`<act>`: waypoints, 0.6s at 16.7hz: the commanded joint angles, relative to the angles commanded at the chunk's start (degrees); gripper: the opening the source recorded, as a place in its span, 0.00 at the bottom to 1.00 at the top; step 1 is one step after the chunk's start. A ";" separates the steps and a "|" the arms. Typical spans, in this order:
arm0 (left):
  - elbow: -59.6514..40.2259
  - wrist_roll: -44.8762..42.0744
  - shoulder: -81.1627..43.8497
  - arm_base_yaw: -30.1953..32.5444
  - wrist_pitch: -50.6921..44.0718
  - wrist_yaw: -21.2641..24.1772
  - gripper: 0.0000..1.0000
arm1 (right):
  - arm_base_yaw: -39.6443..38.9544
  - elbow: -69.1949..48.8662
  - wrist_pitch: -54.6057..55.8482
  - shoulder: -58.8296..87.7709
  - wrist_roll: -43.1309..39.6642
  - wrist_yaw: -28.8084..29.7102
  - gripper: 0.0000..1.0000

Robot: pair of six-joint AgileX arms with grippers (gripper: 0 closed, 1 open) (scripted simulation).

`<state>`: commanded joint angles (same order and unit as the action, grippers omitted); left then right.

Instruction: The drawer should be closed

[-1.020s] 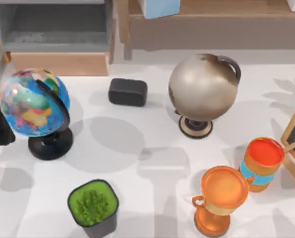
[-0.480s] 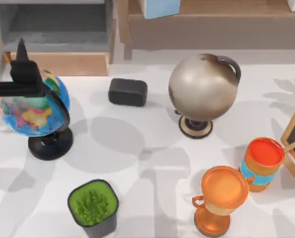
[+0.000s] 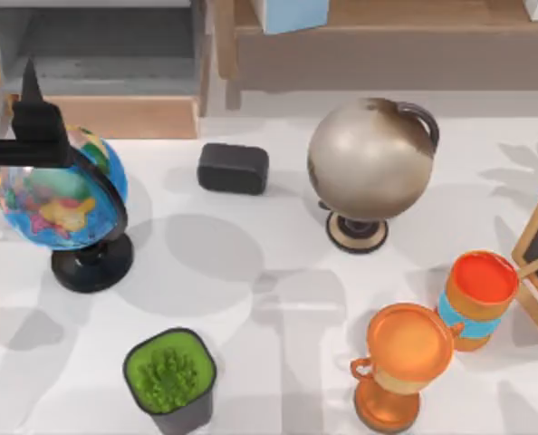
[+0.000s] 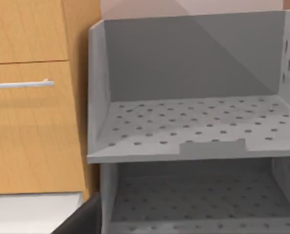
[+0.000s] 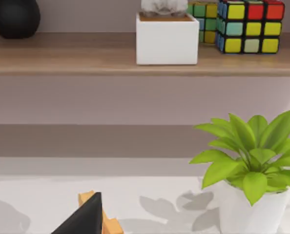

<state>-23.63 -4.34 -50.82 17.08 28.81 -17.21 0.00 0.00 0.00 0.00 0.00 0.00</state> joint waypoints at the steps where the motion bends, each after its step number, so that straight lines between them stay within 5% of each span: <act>1: -0.17 -2.38 -1.51 -2.30 2.20 2.01 1.00 | 0.00 0.00 0.00 0.00 0.00 0.00 1.00; 10: -0.54 -38.96 -27.35 -35.48 32.66 30.69 1.00 | 0.00 0.00 0.00 0.00 0.00 0.00 1.00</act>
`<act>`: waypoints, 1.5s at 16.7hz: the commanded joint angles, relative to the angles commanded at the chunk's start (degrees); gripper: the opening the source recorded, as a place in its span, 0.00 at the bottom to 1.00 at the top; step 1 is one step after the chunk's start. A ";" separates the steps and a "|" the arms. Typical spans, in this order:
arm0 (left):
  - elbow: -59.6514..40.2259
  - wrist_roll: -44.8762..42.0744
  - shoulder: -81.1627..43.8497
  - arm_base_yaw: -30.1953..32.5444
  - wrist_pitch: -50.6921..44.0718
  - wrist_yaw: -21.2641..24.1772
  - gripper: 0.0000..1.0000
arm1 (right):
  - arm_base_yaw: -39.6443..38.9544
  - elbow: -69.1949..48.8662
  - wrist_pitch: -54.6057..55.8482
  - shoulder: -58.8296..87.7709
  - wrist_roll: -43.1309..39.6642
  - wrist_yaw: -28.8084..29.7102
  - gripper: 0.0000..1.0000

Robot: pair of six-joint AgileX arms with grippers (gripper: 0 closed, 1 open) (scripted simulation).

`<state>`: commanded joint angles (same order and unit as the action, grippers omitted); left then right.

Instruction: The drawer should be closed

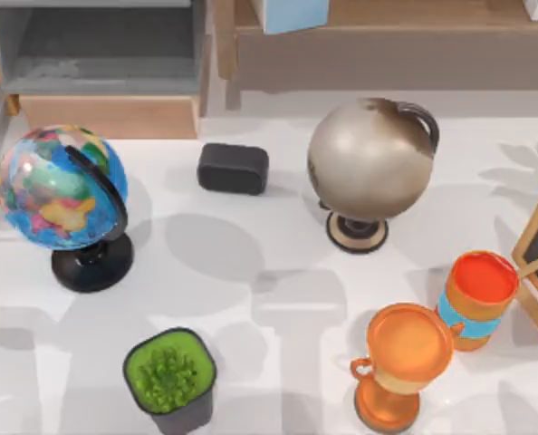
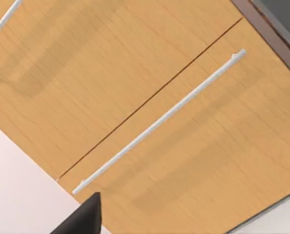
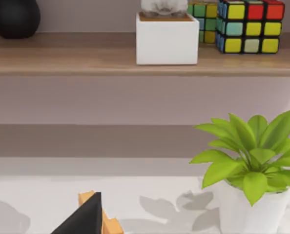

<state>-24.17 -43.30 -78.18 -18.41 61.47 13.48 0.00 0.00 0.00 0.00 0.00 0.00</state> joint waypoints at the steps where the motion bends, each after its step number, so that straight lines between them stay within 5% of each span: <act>1: 0.28 -4.84 -3.46 -3.98 3.58 3.46 1.00 | 0.00 0.00 0.00 0.00 0.00 0.00 1.00; 6: 1.63 -27.71 -20.28 -18.86 18.11 18.92 1.00 | 0.00 0.00 0.00 0.00 0.00 0.00 1.00; 11: 0.01 -44.14 -33.04 -22.93 25.53 28.35 1.00 | 0.00 0.00 0.00 0.00 0.00 0.00 1.00; 19: -0.91 -47.79 -35.81 -22.68 26.59 30.00 1.00 | 0.00 0.00 0.00 0.00 0.00 0.00 1.00; 25: -5.25 -47.77 -37.61 -19.59 24.24 26.95 1.00 | 0.00 0.00 0.00 0.00 0.00 0.00 1.00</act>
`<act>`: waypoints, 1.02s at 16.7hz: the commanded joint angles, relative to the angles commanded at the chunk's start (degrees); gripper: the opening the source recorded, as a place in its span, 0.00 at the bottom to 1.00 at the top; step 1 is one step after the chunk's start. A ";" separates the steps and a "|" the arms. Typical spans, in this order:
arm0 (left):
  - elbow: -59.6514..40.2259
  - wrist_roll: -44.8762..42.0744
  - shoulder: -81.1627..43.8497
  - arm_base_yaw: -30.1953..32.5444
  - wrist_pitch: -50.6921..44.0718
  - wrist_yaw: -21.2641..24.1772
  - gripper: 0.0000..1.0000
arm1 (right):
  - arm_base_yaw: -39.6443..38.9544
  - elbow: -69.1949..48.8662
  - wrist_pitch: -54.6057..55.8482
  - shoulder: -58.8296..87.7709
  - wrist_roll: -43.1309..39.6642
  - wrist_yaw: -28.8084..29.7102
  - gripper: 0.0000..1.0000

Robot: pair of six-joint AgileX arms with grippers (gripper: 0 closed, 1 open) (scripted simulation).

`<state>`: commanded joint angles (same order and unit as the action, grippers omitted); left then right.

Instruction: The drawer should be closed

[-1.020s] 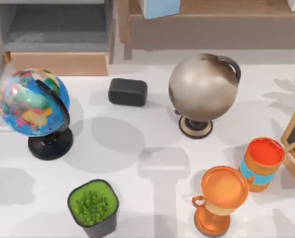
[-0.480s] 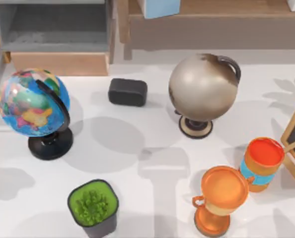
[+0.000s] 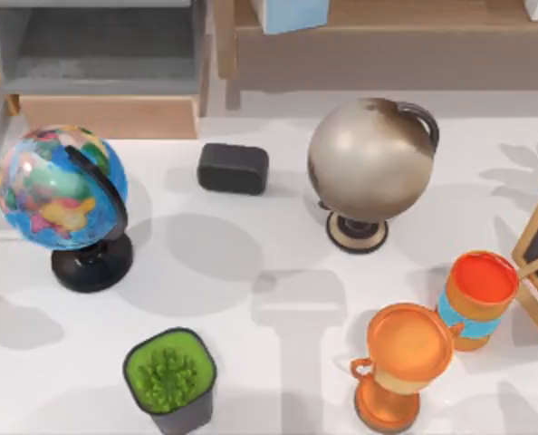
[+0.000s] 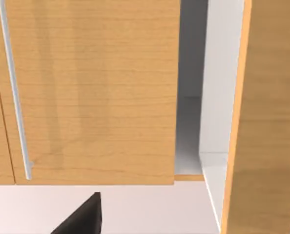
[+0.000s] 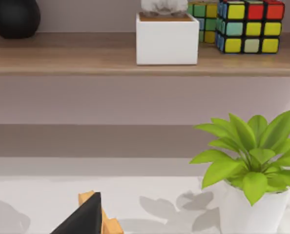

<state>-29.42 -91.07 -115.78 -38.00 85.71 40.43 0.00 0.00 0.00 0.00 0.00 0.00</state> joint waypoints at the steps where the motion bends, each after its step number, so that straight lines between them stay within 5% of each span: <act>1: -0.13 -0.01 -0.08 0.24 -0.06 -0.22 1.00 | 0.00 0.00 0.00 0.00 0.00 0.00 1.00; 4: -0.13 -0.01 -0.08 0.24 -0.06 -0.22 1.00 | 0.00 0.00 0.00 0.00 0.00 0.00 1.00; 17: -0.13 -0.01 -0.08 0.24 -0.06 -0.22 0.02 | 0.00 0.00 0.00 0.00 0.00 0.00 1.00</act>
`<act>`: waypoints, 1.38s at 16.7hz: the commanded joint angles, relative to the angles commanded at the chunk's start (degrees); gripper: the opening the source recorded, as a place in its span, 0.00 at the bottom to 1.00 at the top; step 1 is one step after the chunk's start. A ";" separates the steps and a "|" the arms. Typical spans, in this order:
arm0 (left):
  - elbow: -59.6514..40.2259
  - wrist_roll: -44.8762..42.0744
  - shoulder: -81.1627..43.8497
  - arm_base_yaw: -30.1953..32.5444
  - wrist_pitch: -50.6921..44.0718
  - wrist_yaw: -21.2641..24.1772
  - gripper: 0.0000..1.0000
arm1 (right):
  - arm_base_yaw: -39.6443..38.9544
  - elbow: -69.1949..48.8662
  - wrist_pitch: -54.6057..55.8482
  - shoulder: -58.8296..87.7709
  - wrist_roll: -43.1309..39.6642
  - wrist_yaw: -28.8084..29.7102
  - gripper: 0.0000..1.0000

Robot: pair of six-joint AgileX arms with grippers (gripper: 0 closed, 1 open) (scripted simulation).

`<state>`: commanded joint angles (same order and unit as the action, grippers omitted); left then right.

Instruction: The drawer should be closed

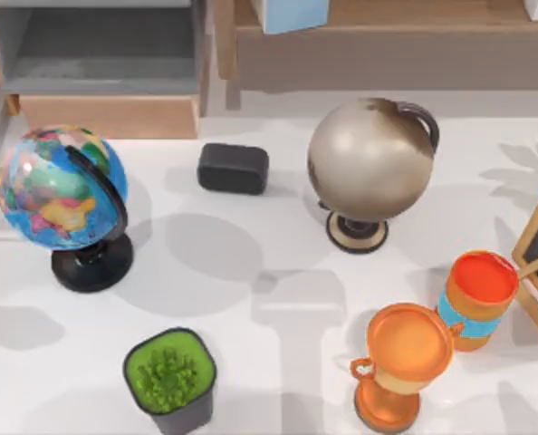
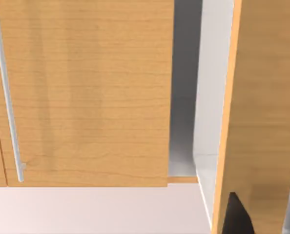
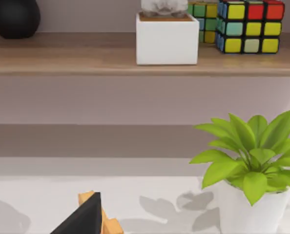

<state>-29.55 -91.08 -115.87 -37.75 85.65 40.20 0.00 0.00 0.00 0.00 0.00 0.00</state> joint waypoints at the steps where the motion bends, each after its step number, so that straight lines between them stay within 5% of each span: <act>1: 0.00 0.00 0.00 0.00 0.00 0.00 0.00 | 0.00 0.00 0.00 0.00 0.00 0.00 1.00; 11: -0.76 0.18 -0.95 0.35 -0.97 -0.38 0.00 | 0.00 0.00 0.00 0.00 0.00 0.00 1.00; 23: -12.10 0.55 -5.77 6.62 -7.65 -6.74 0.00 | 0.00 0.00 0.00 0.00 0.00 0.00 1.00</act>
<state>-41.65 -90.53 -121.64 -31.13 78.00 33.46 0.00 0.00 0.00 0.00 0.00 0.00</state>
